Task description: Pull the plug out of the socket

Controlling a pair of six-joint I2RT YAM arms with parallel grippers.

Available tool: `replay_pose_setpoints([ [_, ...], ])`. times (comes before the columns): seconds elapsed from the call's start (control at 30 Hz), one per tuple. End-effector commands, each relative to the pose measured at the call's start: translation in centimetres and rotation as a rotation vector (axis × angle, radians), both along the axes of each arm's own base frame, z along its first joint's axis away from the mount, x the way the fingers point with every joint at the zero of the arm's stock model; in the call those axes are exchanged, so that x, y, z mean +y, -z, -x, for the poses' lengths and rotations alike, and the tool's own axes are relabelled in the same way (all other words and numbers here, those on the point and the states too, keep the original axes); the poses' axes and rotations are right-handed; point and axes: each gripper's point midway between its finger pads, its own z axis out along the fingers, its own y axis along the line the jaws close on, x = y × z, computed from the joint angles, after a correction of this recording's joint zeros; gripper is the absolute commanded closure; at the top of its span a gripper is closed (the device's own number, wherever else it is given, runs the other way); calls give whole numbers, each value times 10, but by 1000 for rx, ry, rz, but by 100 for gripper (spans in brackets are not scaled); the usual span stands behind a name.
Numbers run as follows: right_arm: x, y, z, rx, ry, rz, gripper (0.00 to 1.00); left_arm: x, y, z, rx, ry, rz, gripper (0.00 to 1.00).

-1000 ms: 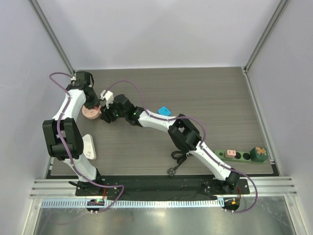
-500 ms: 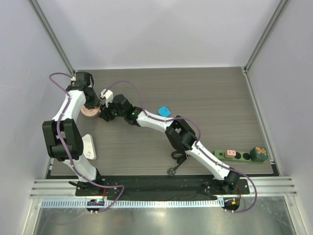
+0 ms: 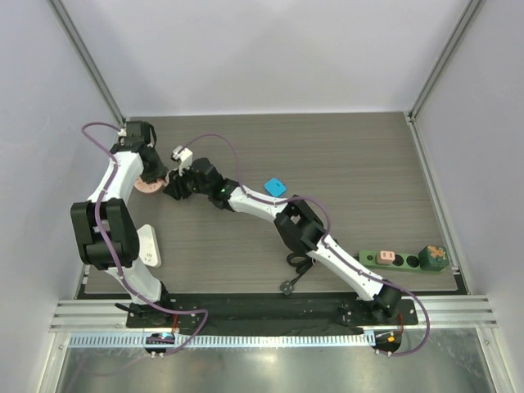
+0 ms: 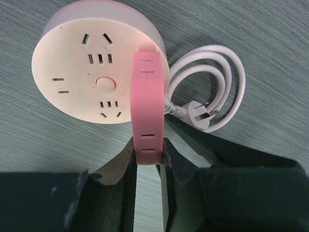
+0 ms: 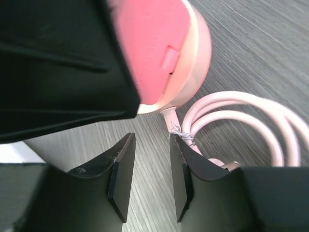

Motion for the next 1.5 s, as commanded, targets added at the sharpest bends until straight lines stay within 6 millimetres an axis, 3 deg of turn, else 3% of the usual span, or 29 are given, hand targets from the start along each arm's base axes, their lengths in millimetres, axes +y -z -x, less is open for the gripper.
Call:
replay_pose_setpoints([
  [0.0, -1, 20, -13, 129, 39, -85, 59, -8, -32, -13, -115, 32, 22, 100],
  [0.03, 1, 16, -15, 144, 37, -113, 60, -8, -31, -13, -114, 32, 24, 100],
  [0.1, -1, 27, -19, 195, 52, -126, 61, -8, -28, -14, -108, 33, 26, 100],
  [0.27, -10, 21, -25, 304, 47, -176, 63, -10, -29, -15, -109, 36, 37, 100],
  [0.57, -38, -34, -31, 407, -71, -317, 63, -9, -28, -15, -109, 29, 32, 100],
  [0.77, -42, -50, -10, 457, -188, -410, 54, -16, -25, -17, -114, 42, 72, 100],
  [0.97, -51, -91, 11, 479, -320, -479, 51, -13, -29, -17, -120, 39, 57, 100],
  [1.0, -55, -117, 16, 435, -345, -509, 51, -14, -29, -17, -124, 40, 59, 100],
  [1.03, -59, -106, 21, 450, -337, -492, 51, -14, -30, -17, -128, 40, 57, 100],
  [1.07, -62, -110, 23, 434, -340, -494, 50, -14, -31, -17, -131, 39, 57, 100],
  [1.1, -67, -129, 26, 398, -343, -504, 50, -14, -32, -17, -136, 41, 56, 100],
  [1.13, -71, -117, 26, 414, -324, -480, 50, -14, -32, -17, -137, 42, 57, 100],
  [1.3, -89, -129, -3, 370, -250, -468, 50, -24, -31, -18, -147, 82, 68, 100],
  [1.43, -85, -117, -21, 410, -228, -444, 47, -39, -35, -17, -159, 151, 40, 100],
  [1.47, -82, -99, -24, 438, -216, -426, 48, -43, -36, -17, -165, 161, 38, 100],
])
